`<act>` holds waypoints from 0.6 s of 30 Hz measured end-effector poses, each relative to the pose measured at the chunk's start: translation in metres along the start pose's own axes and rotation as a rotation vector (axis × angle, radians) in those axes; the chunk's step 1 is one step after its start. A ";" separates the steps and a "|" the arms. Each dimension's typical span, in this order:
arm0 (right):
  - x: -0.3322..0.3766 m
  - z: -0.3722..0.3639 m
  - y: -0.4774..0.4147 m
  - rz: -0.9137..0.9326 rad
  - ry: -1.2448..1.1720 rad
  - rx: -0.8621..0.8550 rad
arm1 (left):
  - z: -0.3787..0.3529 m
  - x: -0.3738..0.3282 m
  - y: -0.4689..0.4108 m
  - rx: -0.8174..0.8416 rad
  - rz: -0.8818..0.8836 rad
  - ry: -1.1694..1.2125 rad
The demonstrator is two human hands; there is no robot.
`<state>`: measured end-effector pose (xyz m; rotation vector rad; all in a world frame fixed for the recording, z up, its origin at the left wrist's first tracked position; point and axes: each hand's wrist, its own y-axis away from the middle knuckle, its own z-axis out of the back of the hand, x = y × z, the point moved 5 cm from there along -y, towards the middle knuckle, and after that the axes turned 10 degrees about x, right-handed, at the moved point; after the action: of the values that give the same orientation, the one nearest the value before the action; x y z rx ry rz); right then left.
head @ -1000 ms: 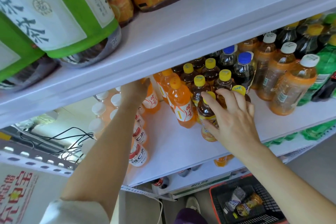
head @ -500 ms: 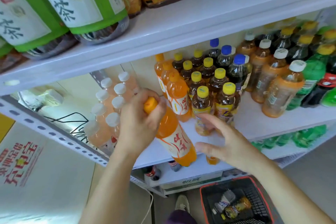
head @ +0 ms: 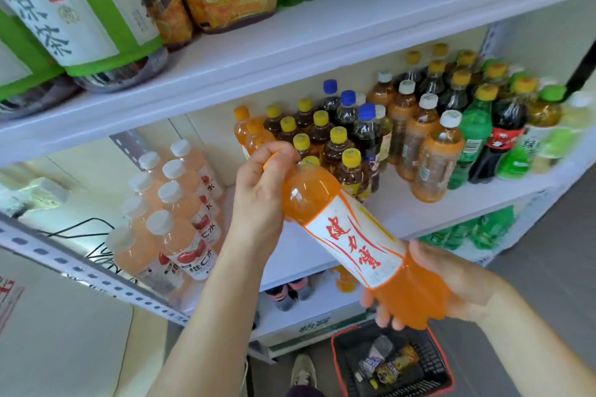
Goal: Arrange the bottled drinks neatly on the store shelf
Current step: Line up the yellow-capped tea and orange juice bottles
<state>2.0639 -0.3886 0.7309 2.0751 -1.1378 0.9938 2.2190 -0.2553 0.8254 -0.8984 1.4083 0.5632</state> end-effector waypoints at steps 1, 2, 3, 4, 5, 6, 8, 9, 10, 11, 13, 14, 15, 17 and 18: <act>-0.002 -0.001 0.005 0.012 -0.072 0.022 | -0.001 0.000 -0.002 -0.016 0.001 0.028; -0.004 0.000 0.009 0.028 -0.119 0.015 | -0.001 0.000 -0.003 -0.027 0.000 0.034; -0.006 0.001 0.012 0.049 -0.127 -0.014 | -0.001 0.001 -0.005 -0.033 -0.001 0.016; -0.006 0.003 0.014 0.078 -0.091 -0.067 | -0.001 0.002 -0.007 -0.033 0.002 -0.022; -0.005 0.005 0.015 0.113 -0.030 -0.132 | 0.000 0.003 -0.009 -0.028 0.012 -0.071; -0.003 0.006 0.017 0.145 0.035 -0.197 | 0.003 0.005 -0.011 -0.022 0.035 -0.117; 0.004 0.004 0.021 0.196 0.150 -0.299 | 0.009 0.009 -0.014 -0.011 0.105 -0.232; 0.007 0.003 0.023 0.216 0.215 -0.330 | 0.013 0.013 -0.014 -0.001 0.141 -0.307; 0.010 0.002 0.025 0.234 0.286 -0.354 | 0.018 0.016 -0.013 0.003 0.184 -0.378; 0.013 0.002 0.027 0.249 0.353 -0.379 | 0.022 0.020 -0.012 0.001 0.237 -0.437; 0.016 0.004 0.032 0.259 0.451 -0.458 | 0.030 0.028 -0.011 0.008 0.360 -0.615; 0.016 0.005 0.035 0.260 0.484 -0.496 | 0.034 0.032 -0.011 0.027 0.421 -0.732; 0.016 0.006 0.037 0.259 0.512 -0.523 | 0.037 0.037 -0.010 0.048 0.464 -0.819; 0.012 0.008 0.039 0.247 0.532 -0.559 | 0.038 0.043 -0.008 0.064 0.491 -0.838; 0.010 0.010 0.040 0.239 0.523 -0.577 | 0.037 0.045 -0.006 0.061 0.479 -0.782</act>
<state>2.0364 -0.4193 0.7386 1.1597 -1.2167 1.0730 2.2513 -0.2366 0.7802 -0.2136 0.8949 1.0856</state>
